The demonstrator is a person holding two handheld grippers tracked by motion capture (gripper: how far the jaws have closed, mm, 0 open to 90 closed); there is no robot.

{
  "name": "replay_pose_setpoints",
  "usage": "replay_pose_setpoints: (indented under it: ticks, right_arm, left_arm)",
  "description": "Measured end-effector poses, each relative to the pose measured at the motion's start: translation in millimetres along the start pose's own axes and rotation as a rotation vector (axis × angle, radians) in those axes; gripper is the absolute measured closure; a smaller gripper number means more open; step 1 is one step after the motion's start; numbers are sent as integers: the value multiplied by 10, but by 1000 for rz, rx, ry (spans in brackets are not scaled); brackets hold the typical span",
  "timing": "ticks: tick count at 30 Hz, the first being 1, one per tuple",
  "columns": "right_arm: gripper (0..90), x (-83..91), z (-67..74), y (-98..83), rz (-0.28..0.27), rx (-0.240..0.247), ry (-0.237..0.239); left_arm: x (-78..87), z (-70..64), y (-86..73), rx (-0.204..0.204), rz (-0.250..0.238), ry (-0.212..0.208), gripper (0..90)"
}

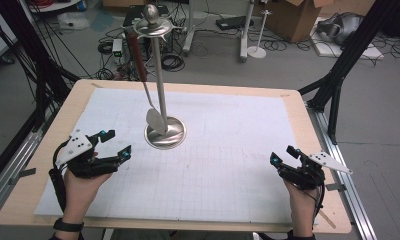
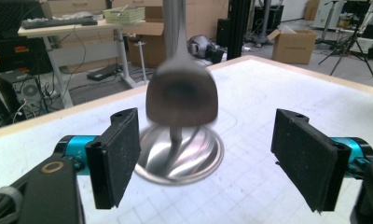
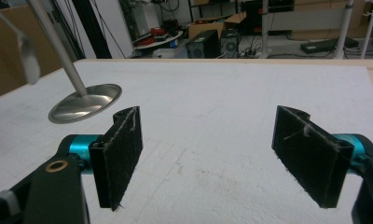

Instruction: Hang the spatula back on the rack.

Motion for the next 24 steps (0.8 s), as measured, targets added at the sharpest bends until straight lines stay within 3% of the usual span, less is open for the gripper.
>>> replay_pose_setpoints:
  ticks: [5,6,8,14,18,24]
  right_arm:
    - [232,-3,14,-4,3,4,-2]
    - [232,-6,16,-10,7,4,-2]
    - [232,-17,13,-9,7,8,-4]
    - [232,-39,19,-27,16,5,-1]
    - [231,-61,20,-53,30,9,0]
    - [231,-84,9,-90,42,9,-1]
  left_arm:
    - [22,53,-177,27,9,4,224]
    - [38,70,-244,60,6,-16,221]
    - [49,82,-279,66,5,-8,214]
    - [80,180,-490,50,32,16,215]
    - [58,195,-539,40,34,9,216]
    - [75,240,-567,47,36,30,215]
Point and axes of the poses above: each handheld gripper's, and its own axes: x roughly backward along the jaws, y roughly out of its top, z roughly to its left, the point moved 9 cm from there along -x, roughly forward along the jaws, and after that the axes turned 3 degrees about -z, right-handed, at the moved point
